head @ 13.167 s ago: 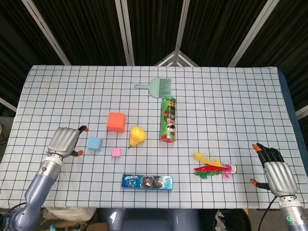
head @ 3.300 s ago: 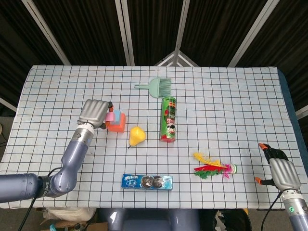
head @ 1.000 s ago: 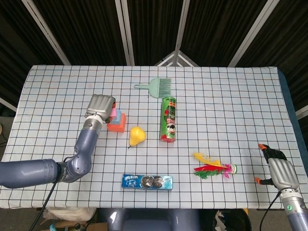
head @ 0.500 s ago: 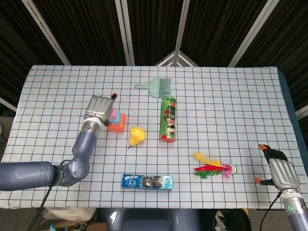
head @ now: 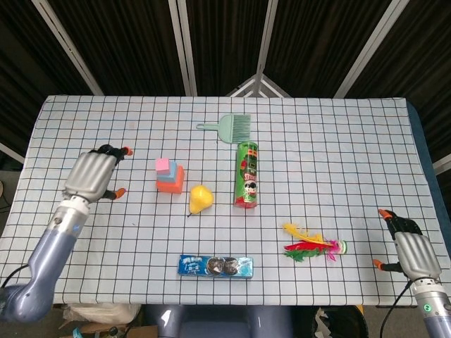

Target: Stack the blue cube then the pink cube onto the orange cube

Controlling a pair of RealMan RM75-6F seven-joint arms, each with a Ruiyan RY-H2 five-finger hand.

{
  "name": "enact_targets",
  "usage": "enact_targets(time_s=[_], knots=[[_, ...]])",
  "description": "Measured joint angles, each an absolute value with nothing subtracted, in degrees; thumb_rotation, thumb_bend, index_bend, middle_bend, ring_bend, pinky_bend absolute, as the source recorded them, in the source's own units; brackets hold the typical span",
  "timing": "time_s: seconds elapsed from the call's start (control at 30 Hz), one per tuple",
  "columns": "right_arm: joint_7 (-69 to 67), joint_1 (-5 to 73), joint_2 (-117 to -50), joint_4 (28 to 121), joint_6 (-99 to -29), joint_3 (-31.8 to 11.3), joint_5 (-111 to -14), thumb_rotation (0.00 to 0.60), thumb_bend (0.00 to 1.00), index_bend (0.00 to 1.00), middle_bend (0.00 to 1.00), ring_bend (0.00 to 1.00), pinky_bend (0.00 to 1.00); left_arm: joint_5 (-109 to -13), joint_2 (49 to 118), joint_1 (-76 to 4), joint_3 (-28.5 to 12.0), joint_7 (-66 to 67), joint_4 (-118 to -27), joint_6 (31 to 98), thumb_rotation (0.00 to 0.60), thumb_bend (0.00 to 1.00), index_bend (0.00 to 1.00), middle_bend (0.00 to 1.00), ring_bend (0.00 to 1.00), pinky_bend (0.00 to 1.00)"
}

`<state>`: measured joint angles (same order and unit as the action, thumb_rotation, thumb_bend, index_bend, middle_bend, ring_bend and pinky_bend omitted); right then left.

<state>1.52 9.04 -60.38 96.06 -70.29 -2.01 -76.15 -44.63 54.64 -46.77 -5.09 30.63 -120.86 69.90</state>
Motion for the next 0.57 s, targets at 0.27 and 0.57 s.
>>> enact_targets(time_s=[0.27, 0.57], knots=[[2.3, 8.2, -60.6, 96.6, -73.3, -1.8, -78.8, 0.600, 0.17, 0.04, 0.10, 0.13, 0.10, -73.6, 58.7, -23.3, 6.1, 16.5, -110.6, 78.7, 0.600, 0.26, 0.13, 0.15, 0.08, 0.18], [2.1, 7.2, -60.3, 97.0, -76.1, -1.7, -80.6, 0.600, 0.17, 0.04, 0.10, 0.13, 0.09, -80.8, 64.7, -15.6, 8.2, 14.0, -104.4, 86.6, 0.600, 0.27, 0.12, 0.13, 0.07, 0.17]])
